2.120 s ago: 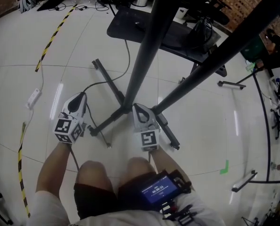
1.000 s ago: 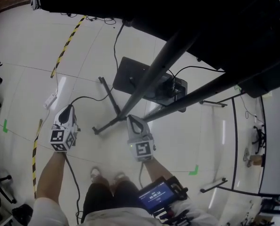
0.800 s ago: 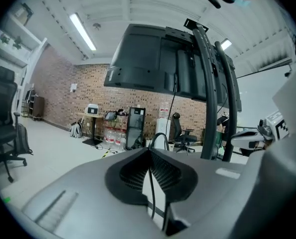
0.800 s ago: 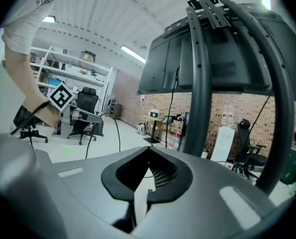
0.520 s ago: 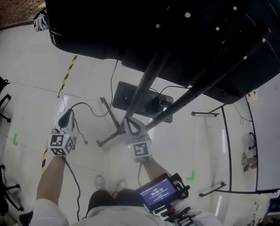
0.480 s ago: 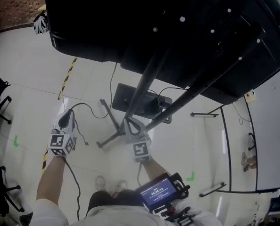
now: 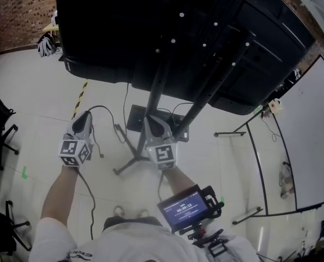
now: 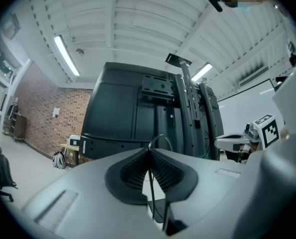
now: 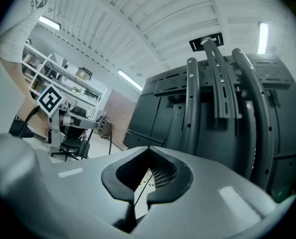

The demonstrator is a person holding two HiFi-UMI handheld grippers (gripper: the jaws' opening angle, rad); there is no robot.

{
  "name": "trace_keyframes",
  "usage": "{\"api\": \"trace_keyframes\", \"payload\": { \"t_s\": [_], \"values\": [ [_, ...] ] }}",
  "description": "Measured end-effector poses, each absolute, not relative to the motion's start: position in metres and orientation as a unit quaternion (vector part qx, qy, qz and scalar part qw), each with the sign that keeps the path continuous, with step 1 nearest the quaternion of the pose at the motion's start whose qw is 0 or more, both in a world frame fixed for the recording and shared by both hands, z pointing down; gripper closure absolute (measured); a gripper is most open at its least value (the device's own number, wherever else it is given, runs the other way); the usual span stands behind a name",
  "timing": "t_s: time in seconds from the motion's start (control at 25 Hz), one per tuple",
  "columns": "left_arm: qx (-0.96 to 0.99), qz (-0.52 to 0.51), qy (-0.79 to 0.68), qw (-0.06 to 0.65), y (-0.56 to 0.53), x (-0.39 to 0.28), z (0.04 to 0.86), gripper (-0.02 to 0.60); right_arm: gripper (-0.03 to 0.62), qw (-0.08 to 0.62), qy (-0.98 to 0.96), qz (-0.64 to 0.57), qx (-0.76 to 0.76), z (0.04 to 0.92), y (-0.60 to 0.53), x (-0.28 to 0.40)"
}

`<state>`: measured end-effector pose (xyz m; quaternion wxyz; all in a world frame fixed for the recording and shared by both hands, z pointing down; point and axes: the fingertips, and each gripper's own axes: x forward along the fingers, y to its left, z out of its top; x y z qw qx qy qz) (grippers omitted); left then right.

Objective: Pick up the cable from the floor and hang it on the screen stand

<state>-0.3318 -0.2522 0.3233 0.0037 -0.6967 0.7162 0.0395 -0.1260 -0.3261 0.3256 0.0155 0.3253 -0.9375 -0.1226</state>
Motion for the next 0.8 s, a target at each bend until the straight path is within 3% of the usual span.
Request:
{"api": "trace_keyframes", "payload": {
  "t_s": [0.8],
  "values": [
    [-0.764,0.083,0.633,0.090,-0.266,-0.235,0.200,0.569,0.580,-0.053,-0.910,-0.150,0.383,0.202,-0.322,-0.067]
  ]
}}
